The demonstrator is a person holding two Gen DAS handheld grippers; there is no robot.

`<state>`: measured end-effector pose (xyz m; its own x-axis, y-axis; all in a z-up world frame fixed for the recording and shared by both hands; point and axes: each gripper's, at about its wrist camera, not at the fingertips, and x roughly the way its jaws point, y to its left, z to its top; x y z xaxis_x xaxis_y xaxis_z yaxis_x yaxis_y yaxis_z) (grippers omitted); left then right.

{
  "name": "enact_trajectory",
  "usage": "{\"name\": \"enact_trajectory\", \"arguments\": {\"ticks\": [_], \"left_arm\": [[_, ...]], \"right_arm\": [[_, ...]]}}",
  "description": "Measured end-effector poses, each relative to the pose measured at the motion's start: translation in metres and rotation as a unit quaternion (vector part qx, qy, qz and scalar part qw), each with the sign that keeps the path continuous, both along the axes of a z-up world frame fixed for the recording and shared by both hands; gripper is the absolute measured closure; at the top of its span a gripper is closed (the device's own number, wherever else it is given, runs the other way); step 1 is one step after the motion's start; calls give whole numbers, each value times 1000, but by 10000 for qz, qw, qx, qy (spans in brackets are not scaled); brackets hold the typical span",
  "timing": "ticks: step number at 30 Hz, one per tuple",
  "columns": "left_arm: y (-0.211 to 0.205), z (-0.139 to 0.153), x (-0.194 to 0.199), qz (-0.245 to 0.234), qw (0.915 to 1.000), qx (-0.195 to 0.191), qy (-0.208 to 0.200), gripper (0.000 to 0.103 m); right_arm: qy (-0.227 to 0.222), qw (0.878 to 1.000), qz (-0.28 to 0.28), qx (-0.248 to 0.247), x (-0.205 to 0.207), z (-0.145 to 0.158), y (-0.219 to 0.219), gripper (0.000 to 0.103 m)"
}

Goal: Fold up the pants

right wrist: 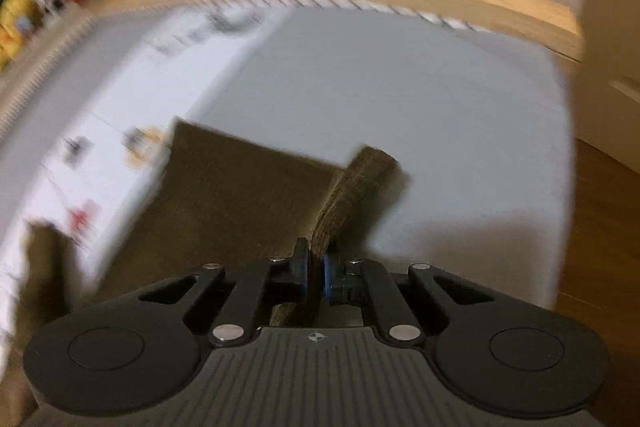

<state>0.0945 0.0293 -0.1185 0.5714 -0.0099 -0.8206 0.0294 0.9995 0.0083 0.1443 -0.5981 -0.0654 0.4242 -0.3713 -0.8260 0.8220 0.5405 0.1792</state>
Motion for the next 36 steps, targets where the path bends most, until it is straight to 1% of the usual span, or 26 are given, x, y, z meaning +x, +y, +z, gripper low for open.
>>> {"name": "enact_trajectory", "arguments": {"ticks": [1, 3, 6, 7, 8, 9, 10, 11, 12, 13, 15, 16, 17, 18, 19, 20, 22, 24, 25, 26, 27, 28, 30, 31, 33, 36], "left_arm": [[0, 1, 0, 2, 10000, -16, 5, 23], [1, 2, -1, 10, 10000, -33, 11, 23], [3, 6, -2, 43, 9999, -149, -49, 24], [4, 8, -2, 52, 9997, -227, -82, 24], [5, 10, -2, 54, 9995, -304, -96, 24], [5, 10, -2, 27, 9995, -324, -47, 24], [2, 6, 0, -28, 9996, -253, 137, 24], [-3, 2, 0, -131, 9997, -78, 205, 24], [-8, 3, -3, -233, 9996, 83, 121, 24], [-10, 4, -3, -219, 9996, 95, 133, 24], [-7, 8, -3, -127, 9999, -50, 74, 30], [-5, 12, -4, -87, 9999, -108, -38, 30], [-4, 16, -5, -49, 9998, -117, -139, 29], [-3, 20, -5, 6, 9996, -131, -230, 28], [-2, 22, -5, 60, 9995, -147, -263, 26], [1, 23, -3, 129, 9994, -159, -275, 20], [3, 25, -3, 246, 9991, -127, -313, 18], [5, 28, -1, 374, 9986, -19, -366, 16], [6, 30, 1, 448, 9982, -3, -410, 14], [8, 32, 1, 518, 9976, -13, -466, 7], [10, 35, 0, 595, 9967, -22, -547, 0], [14, 39, -3, 676, 9953, -23, -688, 0], [16, 45, -4, 783, 9936, 57, -815, 0], [18, 47, -3, 818, 9933, 75, -815, 0], [24, 49, -2, 923, 9925, 63, -800, 0], [32, 50, 1, 1050, 9915, 79, -766, 0]], "right_arm": [[47, 9999, -65, 79, -5, -2, -1, 95], [-19, 9999, -123, 104, -14, 0, -1, 92], [-62, 9997, 214, -47, -12, 3, 7, 87], [58, 9994, 342, -97, -10, 1, 9, 87], [298, 9988, 373, -124, -7, -6, 8, 87], [546, 9980, 296, -99, -6, -11, 6, 86], [679, 9976, 149, -15, -7, -15, 2, 86], [691, 9976, 7, 47, -8, -16, 0, 86], [607, 9981, -107, 55, -10, -13, -1, 86], [433, 9989, -153, -14, -10, -5, 2, 85], [-4, 9993, 28, -361, -10, 17, 14, 82], [-235, 9979, 222, -568, -9, 28, 24, 74], [-450, 9953, 418, -754, -6, 38, 33, 57], [-665, 9917, 618, -905, -5, 48, 46, 48], [-848, 9885, 796, -966, -4, 56, 56, 36], [-1065, 9845, 1013, -953, -5, 62, 67, 33], [-1458, 9726, 1545, -940, -2, 74, 91, 33], [-1663, 9575, 2049, -1165, 0, 86, 119, 30], [-1731, 9487, 2303, -1302, 2, 91, 134, 27], [-1762, 9410, 2519, -1417, 3, 94, 146, 23], [-1767, 9343, 2703, -1508, 4, 97, 157, 22], [-1745, 9286, 2882, -1556, 7, 99, 167, 21], [-1688, 9244, 3083, -1479, 14, 103, 179, 21], [-1659, 9248, 3135, -1372, 20, 104, 183, 21], [-1612, 9277, 3151, -1185, 28, 104, 189, 21], [-1511, 9361, 3043, -911, 41, 103, 208, 21]]}}
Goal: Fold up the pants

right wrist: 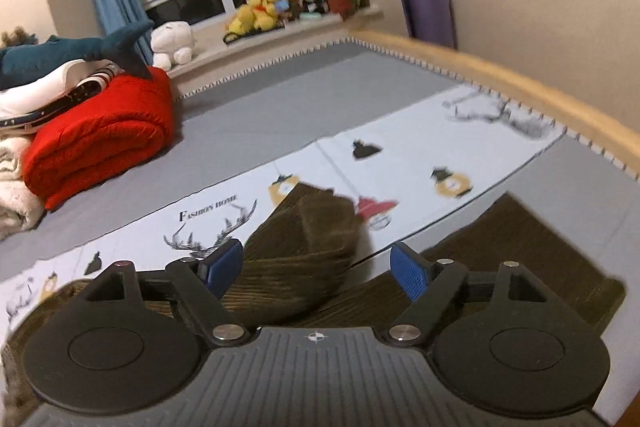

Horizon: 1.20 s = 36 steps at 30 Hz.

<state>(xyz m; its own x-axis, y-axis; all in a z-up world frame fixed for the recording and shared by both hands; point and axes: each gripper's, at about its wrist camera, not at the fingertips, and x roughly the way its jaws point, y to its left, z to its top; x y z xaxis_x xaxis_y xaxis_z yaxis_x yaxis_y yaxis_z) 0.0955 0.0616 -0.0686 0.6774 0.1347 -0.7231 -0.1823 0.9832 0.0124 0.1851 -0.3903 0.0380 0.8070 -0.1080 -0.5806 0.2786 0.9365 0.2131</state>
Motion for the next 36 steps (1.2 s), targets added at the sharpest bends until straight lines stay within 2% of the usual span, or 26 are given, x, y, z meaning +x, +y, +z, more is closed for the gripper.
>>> {"name": "enact_trajectory", "arguments": {"ticks": [3, 6, 12, 15, 16, 19, 20, 21, 22, 23, 24, 28, 32, 34, 36], "left_arm": [[10, 0, 3, 138, 9999, -31, 54, 0], [24, 0, 6, 295, 9991, -260, 167, 0], [36, 0, 4, 375, 9986, -257, 253, 0], [38, 1, 5, 351, 9986, -318, 244, 3], [37, 1, 7, 331, 9987, -316, 237, 4], [34, -2, 11, 249, 9991, -245, 246, 20], [32, -3, 13, 241, 9992, -196, 249, 30], [31, -4, 14, 233, 9993, -174, 248, 39], [30, -6, 15, 235, 9993, -161, 244, 44], [30, -7, 17, 233, 9993, -148, 250, 52], [29, -8, 18, 225, 9993, -137, 263, 55], [23, -18, 23, 153, 9992, -38, 376, 55], [14, -27, 26, 25, 9990, 107, 442, 55], [11, -31, 29, -22, 9989, 85, 464, 55], [7, -36, 31, -63, 9987, 52, 494, 55]], "right_arm": [[32, 9989, -172, 425, 9, 1, 15, 21], [98, 9980, -240, 571, 26, -5, 29, 21], [247, 9996, 40, 118, 57, -9, 57, 23], [362, 9992, 132, -75, 70, -17, 61, 29], [424, 9990, 135, -94, 75, -20, 61, 36], [516, 9985, 154, -41, 85, -27, 56, 51], [526, 9985, 177, -21, 88, -29, 53, 59], [545, 9983, 187, 2, 90, -30, 51, 62], [550, 9983, 188, 50, 93, -32, 48, 66], [537, 9983, 188, 111, 95, -33, 45, 67], [518, 9984, 185, 153, 98, -34, 41, 67], [512, 9985, 32, 184, 113, -41, 21, 67], [514, 9973, -370, 378, 123, -51, -13, 65], [521, 9939, -720, 658, 125, -59, -36, 63], [542, 9851, -1095, 1209, 125, -70, -61, 58]]}}
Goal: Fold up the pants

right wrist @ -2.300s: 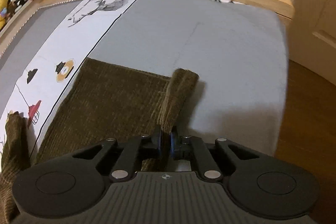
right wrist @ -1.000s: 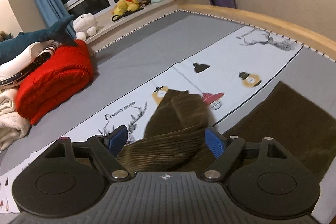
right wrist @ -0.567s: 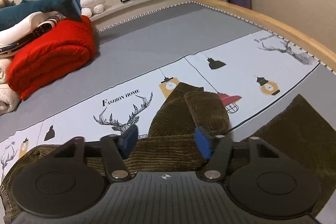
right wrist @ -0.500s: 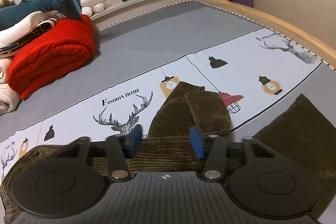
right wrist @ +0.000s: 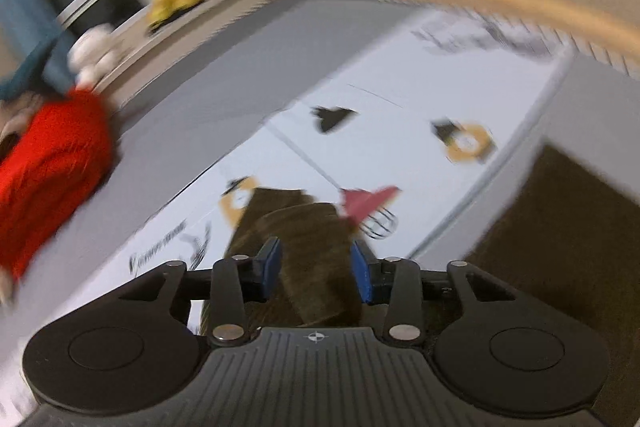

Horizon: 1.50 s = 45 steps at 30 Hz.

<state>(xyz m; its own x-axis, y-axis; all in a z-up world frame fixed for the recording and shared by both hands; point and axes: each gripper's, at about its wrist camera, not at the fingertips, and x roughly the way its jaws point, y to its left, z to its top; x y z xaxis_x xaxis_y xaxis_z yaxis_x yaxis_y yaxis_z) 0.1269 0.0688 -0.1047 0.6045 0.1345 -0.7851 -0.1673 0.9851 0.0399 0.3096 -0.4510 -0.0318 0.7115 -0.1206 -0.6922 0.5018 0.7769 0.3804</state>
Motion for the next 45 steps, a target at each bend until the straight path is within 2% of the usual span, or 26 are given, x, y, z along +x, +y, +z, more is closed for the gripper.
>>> {"name": "enact_trajectory", "arguments": {"ticks": [3, 7, 11, 12, 13, 14, 17, 19, 21, 23, 25, 27, 28, 30, 32, 34, 38, 40, 42, 45], "left_arm": [[-3, -9, 4, 18, 9999, -82, 72, 54], [-6, -12, 2, -52, 10000, 10, 20, 53], [-9, -14, -1, -121, 9998, 125, -30, 52], [-10, -14, -1, -132, 9998, 171, -44, 52], [-11, -15, -1, -133, 9997, 198, -52, 51], [-12, -15, -1, -124, 9997, 212, -58, 51], [-13, -15, -1, -88, 9997, 219, -59, 51], [-12, -15, -1, -86, 9997, 208, -59, 51], [-11, -14, -1, -111, 9997, 208, -61, 51], [-10, -15, -2, -125, 9997, 210, -65, 51], [-10, -15, -3, -144, 9996, 215, -66, 51], [-9, -15, -6, -155, 9997, 187, -63, 51], [-8, -14, -6, -159, 9997, 172, -62, 51], [-6, -14, -8, -147, 9998, 132, -51, 50], [-5, -12, -7, -109, 9999, 76, -40, 50], [-6, -10, -4, -85, 10000, 46, -21, 49], [-17, 7, 6, -241, 9992, -11, -310, 49], [-24, 19, 15, -283, 9980, -252, -507, 49], [-36, 28, 30, -400, 9961, -411, -663, 49], [-63, 36, 59, -725, 9931, -385, -839, 48]], "right_arm": [[5, 9983, -260, 521, 3, -18, -24, 55], [175, 9980, -107, 600, 22, -41, -33, 50], [226, 9962, 147, 833, 43, -60, -34, 52], [226, 9961, 197, 832, 46, -62, -33, 59], [208, 9954, 234, 908, 49, -63, -33, 85], [174, 9941, 251, 1042, 50, -62, -32, 92], [-279, 9918, 73, 1247, 44, -35, -33, 94], [-940, 9870, -466, 1216, 24, 6, -37, 94], [-1551, 9762, -1050, 1093, 0, 45, -38, 94], [-2120, 9665, -1269, 701, -11, 75, -29, 94], [-2308, 9641, -1310, -4, 0, 90, -15, 93], [-2254, 9662, -1216, -307, 27, 86, -8, 82], [-2177, 9703, -1023, -245, 44, 77, -7, 71], [-1999, 9785, -501, 64, 68, 56, -10, 69], [-1803, 9831, -301, 34, 74, 42, -12, 68], [-1695, 9843, -473, -97, 66, 38, -19, 64], [-1555, 9813, -1125, 143, 34, 31, -50, 58], [-1075, 9848, -1354, 186, 25, 21, -63, 57], [-361, 9877, -1517, 104, 22, 6, -72, 57], [523, 9823, -1784, 249, 10, -25, -79, 54]]}}
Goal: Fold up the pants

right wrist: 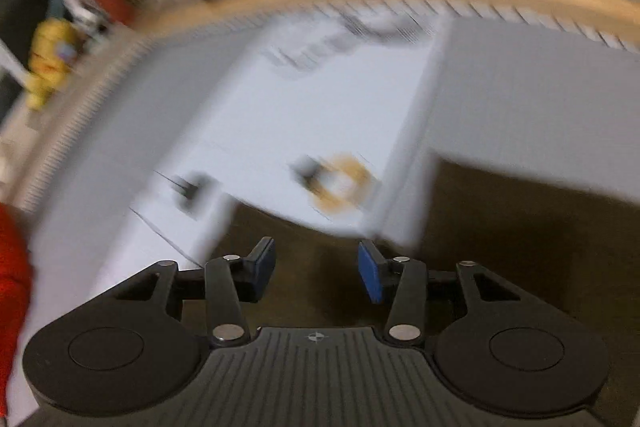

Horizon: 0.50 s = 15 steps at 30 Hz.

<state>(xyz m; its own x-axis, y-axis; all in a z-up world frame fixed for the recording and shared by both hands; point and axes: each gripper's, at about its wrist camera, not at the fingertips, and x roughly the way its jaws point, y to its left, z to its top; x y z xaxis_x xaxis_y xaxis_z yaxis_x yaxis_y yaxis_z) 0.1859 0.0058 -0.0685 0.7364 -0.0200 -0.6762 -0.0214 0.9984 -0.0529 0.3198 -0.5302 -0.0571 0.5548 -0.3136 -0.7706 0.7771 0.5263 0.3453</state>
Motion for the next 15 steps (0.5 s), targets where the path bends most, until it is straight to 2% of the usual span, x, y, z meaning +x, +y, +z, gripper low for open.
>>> {"name": "enact_trajectory", "arguments": {"ticks": [2, 4, 6, 8, 10, 12, 13, 14, 15], "left_arm": [[-16, 1, 21, -140, 9998, 107, -54, 48], [-29, -2, 44, -228, 9995, 206, -18, 42], [-43, -8, 67, -375, 9984, 395, 139, 28], [-56, -18, 89, -531, 9943, 870, 313, 28], [-64, -29, 106, -721, 9895, 1133, 537, 28], [-64, -41, 116, -842, 9861, 1175, 818, 32], [-63, -48, 121, -892, 9832, 1266, 967, 37], [-63, -54, 124, -905, 9803, 1400, 1060, 46], [-62, -58, 125, -950, 9787, 1480, 1057, 50]], "right_arm": [[164, 9988, -91, 442, -6, -20, -6, 54], [140, 9983, -69, 570, -13, -31, -10, 51], [95, 9995, 106, 284, -11, -32, -14, 41], [36, 9989, 461, 52, -4, -32, -17, 26], [-42, 9967, 809, -8, 5, -34, -22, 18], [-33, 9943, 1059, -139, 10, -36, -21, 17], [11, 9926, 1185, -247, 12, -35, -19, 17], [89, 9912, 1278, -346, 14, -34, -18, 19], [209, 9898, 1338, -433, 16, -33, -17, 23]]}}
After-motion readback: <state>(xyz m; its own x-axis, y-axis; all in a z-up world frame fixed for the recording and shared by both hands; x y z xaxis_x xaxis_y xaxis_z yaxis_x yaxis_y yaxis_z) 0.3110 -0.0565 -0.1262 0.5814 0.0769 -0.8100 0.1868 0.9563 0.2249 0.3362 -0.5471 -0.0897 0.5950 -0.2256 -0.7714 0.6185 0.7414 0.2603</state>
